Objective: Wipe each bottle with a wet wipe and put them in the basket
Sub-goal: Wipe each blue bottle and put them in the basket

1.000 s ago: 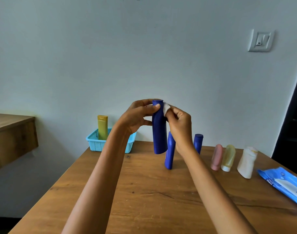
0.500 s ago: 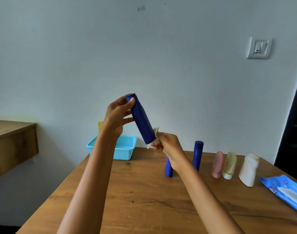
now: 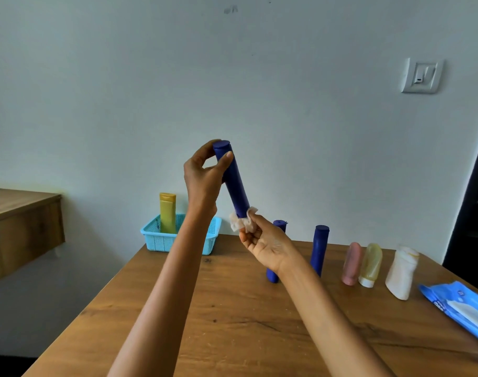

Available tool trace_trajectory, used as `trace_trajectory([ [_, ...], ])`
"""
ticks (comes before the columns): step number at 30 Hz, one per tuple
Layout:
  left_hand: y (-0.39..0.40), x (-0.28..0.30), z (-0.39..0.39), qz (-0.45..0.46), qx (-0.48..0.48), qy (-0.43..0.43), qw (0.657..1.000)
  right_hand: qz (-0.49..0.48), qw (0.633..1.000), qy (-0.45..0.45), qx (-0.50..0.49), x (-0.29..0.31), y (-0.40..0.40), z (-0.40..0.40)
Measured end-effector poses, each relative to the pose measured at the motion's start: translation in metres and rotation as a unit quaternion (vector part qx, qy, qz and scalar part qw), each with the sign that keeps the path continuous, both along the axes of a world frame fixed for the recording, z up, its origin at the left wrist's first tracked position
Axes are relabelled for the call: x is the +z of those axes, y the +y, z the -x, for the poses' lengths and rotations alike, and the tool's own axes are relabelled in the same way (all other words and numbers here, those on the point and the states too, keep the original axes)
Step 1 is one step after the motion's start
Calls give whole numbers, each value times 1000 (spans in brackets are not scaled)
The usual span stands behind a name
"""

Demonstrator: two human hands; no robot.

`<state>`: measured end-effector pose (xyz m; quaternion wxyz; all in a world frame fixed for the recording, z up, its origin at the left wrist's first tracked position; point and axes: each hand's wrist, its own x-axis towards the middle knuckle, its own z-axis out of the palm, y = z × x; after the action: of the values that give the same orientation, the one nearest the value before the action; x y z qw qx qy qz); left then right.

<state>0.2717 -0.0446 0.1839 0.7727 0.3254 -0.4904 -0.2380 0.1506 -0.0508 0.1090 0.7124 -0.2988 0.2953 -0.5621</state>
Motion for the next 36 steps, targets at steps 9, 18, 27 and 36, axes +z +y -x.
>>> trace_trajectory([
  [9, -4, -2, -2, -34, 67, -39, 996, 258, 876, 317, -257, -3, 1, -3],
  [18, 4, 2, -1, -78, -31, -51, 995, 402, 768, 428, -254, -4, 4, -11],
  [27, 13, 2, -1, -107, -109, -186, 970, 337, 843, 327, -262, 12, 9, -11],
  [36, 4, -5, 17, -108, 33, -218, 969, 443, 756, 301, -376, 43, 5, 15],
])
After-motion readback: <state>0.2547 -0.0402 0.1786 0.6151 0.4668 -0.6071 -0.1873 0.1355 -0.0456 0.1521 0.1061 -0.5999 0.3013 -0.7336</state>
